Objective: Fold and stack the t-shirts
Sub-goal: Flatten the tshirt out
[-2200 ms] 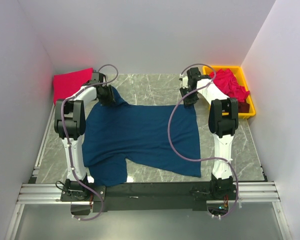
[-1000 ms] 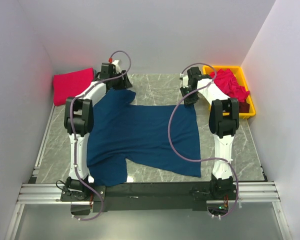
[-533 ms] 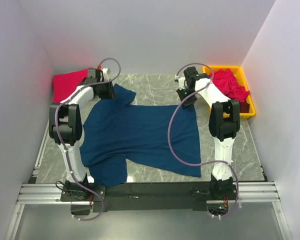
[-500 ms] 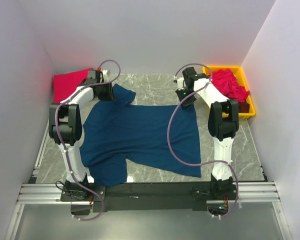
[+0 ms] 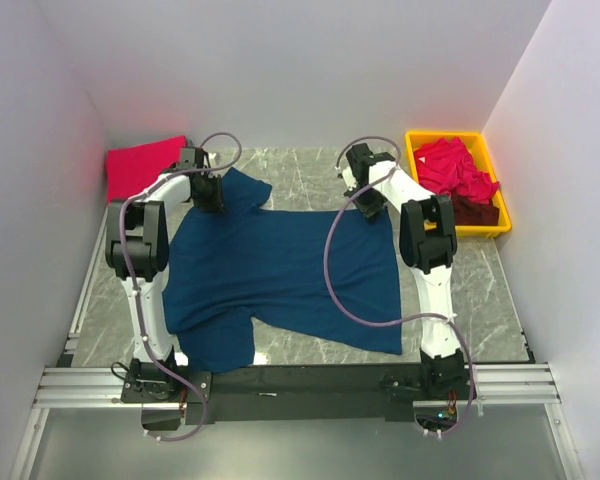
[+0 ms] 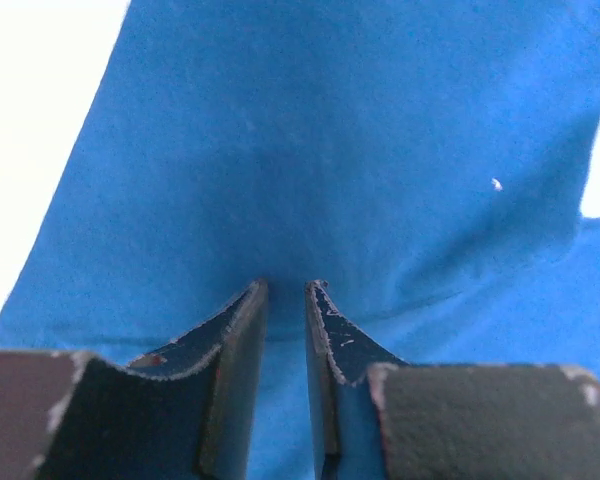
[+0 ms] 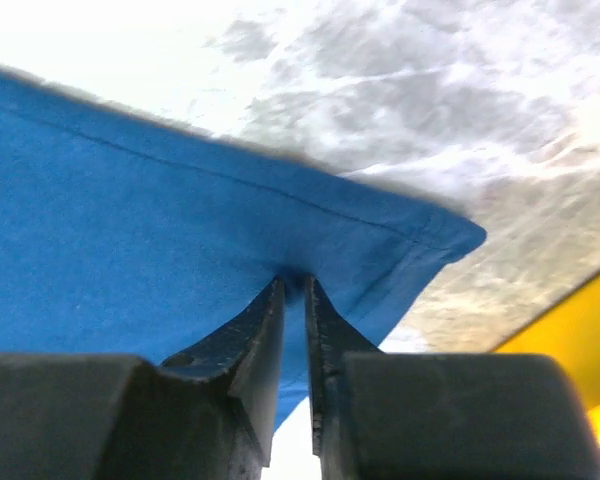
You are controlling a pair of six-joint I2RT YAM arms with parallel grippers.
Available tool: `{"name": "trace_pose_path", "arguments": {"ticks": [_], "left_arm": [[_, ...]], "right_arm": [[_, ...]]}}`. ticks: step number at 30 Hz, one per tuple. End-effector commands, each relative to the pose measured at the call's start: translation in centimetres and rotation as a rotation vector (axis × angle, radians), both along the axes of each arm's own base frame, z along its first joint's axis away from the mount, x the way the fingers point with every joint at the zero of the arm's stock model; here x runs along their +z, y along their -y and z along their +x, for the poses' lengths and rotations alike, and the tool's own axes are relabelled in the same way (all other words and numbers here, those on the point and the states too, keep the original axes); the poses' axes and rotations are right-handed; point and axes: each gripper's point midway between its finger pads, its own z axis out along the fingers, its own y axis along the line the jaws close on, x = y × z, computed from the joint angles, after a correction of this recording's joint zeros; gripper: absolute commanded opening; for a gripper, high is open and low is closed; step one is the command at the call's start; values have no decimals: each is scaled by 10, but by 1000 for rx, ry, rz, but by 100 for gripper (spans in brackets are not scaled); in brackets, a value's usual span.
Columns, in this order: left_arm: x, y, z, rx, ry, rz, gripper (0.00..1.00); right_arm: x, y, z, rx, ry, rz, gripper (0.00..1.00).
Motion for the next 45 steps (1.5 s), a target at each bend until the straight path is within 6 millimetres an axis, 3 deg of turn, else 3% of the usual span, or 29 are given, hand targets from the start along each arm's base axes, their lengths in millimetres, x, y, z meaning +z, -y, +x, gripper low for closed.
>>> {"name": "trace_pose_path", "arguments": {"ticks": [1,12,17,18,25,31,32,33,35,36,37,38,39,40,41,42,43,44,45], "left_arm": [[-3,-7,18,13,10,22,29],[-19,1,62,62,17,-37,31],[-17,1,86,94,44,-53,32],[-26,0,88,99,32,-54,32],[-19,-5,115,149,76,-121,34],[-1,-3,128,125,143,-147,54],[11,-2,130,114,165,-151,58],[20,2,129,90,178,-169,62],[61,4,128,50,261,-170,81],[63,4,119,18,267,-157,93],[118,4,119,-5,390,-153,99],[140,3,115,-17,444,-142,99],[160,0,109,-27,494,-132,99],[161,0,95,-59,501,-118,99],[213,-2,83,-83,611,-112,99],[219,-5,72,-109,625,-95,99],[232,-7,63,-123,647,-89,99],[262,-4,44,-158,684,-100,99],[265,-2,33,-181,681,-95,99]], "right_arm": [[4,12,23,9,52,-85,19],[18,18,81,45,204,-180,19],[10,25,100,48,260,-249,18],[11,28,107,42,291,-261,18],[19,29,141,38,430,-289,19],[40,26,165,15,557,-284,20],[46,25,167,9,572,-274,23],[65,21,168,2,604,-256,25],[81,12,162,6,614,-198,37],[115,5,157,8,658,-166,41],[118,-2,148,28,639,-132,51],[131,-6,142,36,651,-114,56],[170,-10,132,43,702,-81,61],[182,-18,123,59,708,-59,66],[186,-22,112,82,686,-32,71],[216,-26,100,92,723,-1,74],[227,-28,91,104,722,19,76],[229,-36,78,133,692,52,77],[252,-36,65,142,716,78,78]]}}
